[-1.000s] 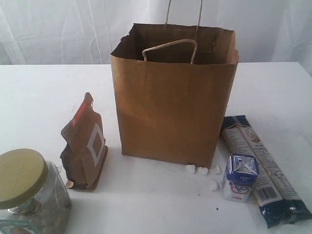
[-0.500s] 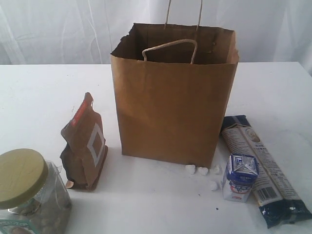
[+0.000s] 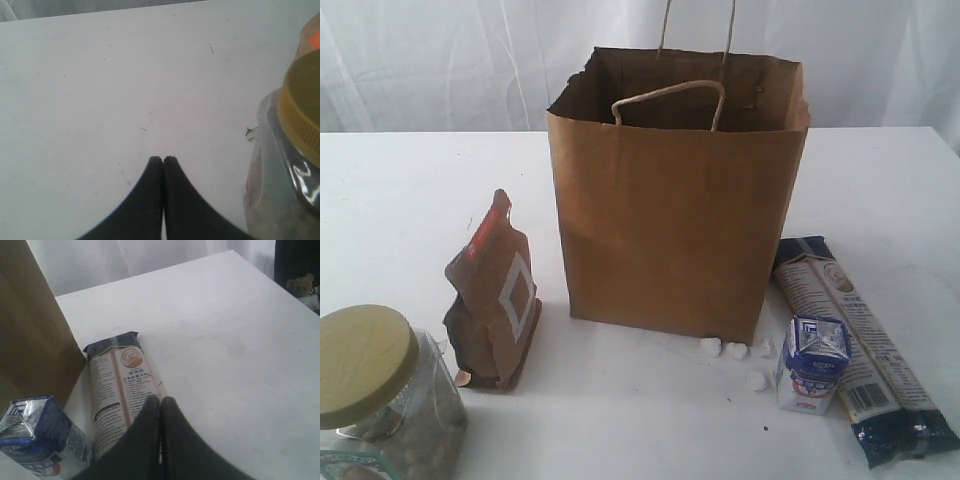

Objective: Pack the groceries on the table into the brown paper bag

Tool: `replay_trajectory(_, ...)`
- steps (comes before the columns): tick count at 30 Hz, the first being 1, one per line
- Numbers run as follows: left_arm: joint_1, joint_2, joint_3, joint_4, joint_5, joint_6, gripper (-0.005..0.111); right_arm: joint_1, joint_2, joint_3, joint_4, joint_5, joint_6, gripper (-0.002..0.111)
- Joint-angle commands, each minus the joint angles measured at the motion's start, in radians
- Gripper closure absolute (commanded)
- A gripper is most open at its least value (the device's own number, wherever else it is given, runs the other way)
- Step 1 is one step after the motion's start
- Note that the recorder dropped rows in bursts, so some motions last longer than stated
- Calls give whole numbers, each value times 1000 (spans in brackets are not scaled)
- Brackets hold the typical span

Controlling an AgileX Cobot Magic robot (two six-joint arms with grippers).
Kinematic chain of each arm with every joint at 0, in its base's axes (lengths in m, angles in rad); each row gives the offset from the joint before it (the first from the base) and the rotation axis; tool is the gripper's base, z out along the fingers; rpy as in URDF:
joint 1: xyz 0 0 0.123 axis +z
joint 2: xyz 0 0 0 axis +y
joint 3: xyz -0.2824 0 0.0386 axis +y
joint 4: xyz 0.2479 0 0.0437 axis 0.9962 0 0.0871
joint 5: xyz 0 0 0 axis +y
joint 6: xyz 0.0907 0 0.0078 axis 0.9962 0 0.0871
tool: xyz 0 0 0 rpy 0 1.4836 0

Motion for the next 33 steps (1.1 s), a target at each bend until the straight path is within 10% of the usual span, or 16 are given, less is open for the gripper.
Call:
replay_trajectory(1,1,-4,3,0,0,0,107,-3,-5,3,0,-14,2,108)
replay_trajectory(5,1,-4,3,-27,-101,-56,107,-3,-5,3,0,-14,2,108)
replay_trajectory(13,1,-4,3,-182,-916,-278,107,-3,-5,3,0,-14,2,108)
replay_trajectory(18,1,34,-165,-342,-1003,-249,107,-3,-5,3,0,-14,2,108)
replay_trajectory(26,1,377,-598,-419,-789,176,107,-3,-5,3,0,-14,2,108)
replay_trajectory(33,1,863,-995,-392,334,330,107,-3,-5,3,0,-14,2,108)
